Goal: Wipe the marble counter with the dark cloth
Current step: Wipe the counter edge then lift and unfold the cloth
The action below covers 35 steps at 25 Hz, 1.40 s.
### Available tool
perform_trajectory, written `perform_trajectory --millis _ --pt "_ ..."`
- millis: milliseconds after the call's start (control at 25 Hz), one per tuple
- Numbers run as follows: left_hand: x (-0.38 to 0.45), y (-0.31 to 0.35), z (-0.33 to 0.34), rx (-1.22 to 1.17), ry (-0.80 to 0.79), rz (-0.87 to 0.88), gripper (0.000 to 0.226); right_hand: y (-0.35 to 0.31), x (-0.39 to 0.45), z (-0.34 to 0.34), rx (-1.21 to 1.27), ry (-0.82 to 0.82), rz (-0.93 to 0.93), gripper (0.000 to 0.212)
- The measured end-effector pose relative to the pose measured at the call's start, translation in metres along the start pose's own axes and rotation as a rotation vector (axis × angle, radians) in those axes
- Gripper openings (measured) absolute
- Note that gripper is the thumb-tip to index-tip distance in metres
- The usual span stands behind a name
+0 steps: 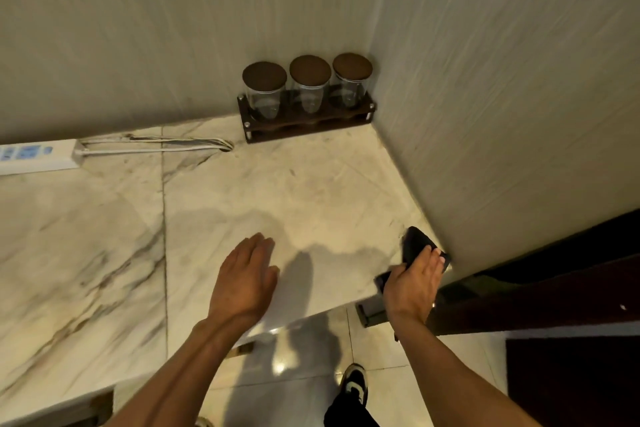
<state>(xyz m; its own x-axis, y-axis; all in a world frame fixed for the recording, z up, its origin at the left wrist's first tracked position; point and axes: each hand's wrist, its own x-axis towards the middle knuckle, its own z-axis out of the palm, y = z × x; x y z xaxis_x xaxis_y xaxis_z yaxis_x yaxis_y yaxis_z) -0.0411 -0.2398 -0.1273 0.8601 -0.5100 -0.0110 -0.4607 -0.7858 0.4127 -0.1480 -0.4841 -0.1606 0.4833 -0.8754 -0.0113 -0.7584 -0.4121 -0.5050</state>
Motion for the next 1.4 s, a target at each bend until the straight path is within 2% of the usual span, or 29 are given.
perform_trajectory --millis 200,320,400,480,560,640,720,840,1040,1120,1200,1320,1400 --pt "-0.039 0.001 0.0 -0.041 -0.086 -0.023 0.052 0.014 -0.02 -0.008 0.046 -0.058 0.0 0.063" --pt "-0.049 0.009 0.002 -0.112 -0.091 0.001 0.05 0.016 -0.035 -0.02 0.208 -0.141 0.072 0.059" --pt "-0.05 0.019 0.0 -0.206 -0.095 -0.005 0.049 0.006 -0.045 -0.037 0.418 -0.244 0.244 0.055" --pt "-0.049 0.03 -0.007 -0.342 -0.102 -0.033 0.047 -0.003 -0.058 -0.055 0.737 -0.37 0.471 0.046" --pt "-0.047 0.044 -0.017 -0.484 -0.145 -0.096 0.045 -0.007 -0.07 -0.074 1.102 -0.563 0.7 0.04" --pt "-0.044 0.058 -0.03 -0.623 -0.233 -0.202 0.043 -0.009 -0.083 -0.088 1.266 -0.794 0.836 0.041" --pt "-0.042 0.064 -0.043 -0.74 -0.346 -0.31 0.039 -0.018 -0.096 -0.097 1.262 -0.991 0.831 0.039" --pt "-0.047 0.061 -0.061 -0.951 -0.479 -0.452 0.03 -0.034 -0.106 -0.101 1.241 -1.172 0.781 0.046" --pt "-0.061 0.039 -0.093 -1.253 -0.606 -0.549 0.035 -0.074 -0.109 -0.11 1.255 -1.435 0.771 0.058" --pt "-0.066 0.029 -0.099 -1.334 -0.559 -0.547 0.034 -0.086 -0.11 -0.11 1.274 -1.496 0.783 0.071" --pt "-0.069 0.019 -0.102 -1.365 -0.469 -0.536 0.03 -0.095 -0.113 -0.109 1.284 -1.505 0.791 0.074" --pt "-0.076 0.002 -0.103 -1.376 -0.36 -0.534 0.029 -0.104 -0.115 -0.104 1.232 -1.407 0.71 0.071" --pt "-0.083 -0.01 -0.103 -1.41 -0.277 -0.575 0.029 -0.107 -0.116 -0.098 1.064 -1.36 0.575 0.066"
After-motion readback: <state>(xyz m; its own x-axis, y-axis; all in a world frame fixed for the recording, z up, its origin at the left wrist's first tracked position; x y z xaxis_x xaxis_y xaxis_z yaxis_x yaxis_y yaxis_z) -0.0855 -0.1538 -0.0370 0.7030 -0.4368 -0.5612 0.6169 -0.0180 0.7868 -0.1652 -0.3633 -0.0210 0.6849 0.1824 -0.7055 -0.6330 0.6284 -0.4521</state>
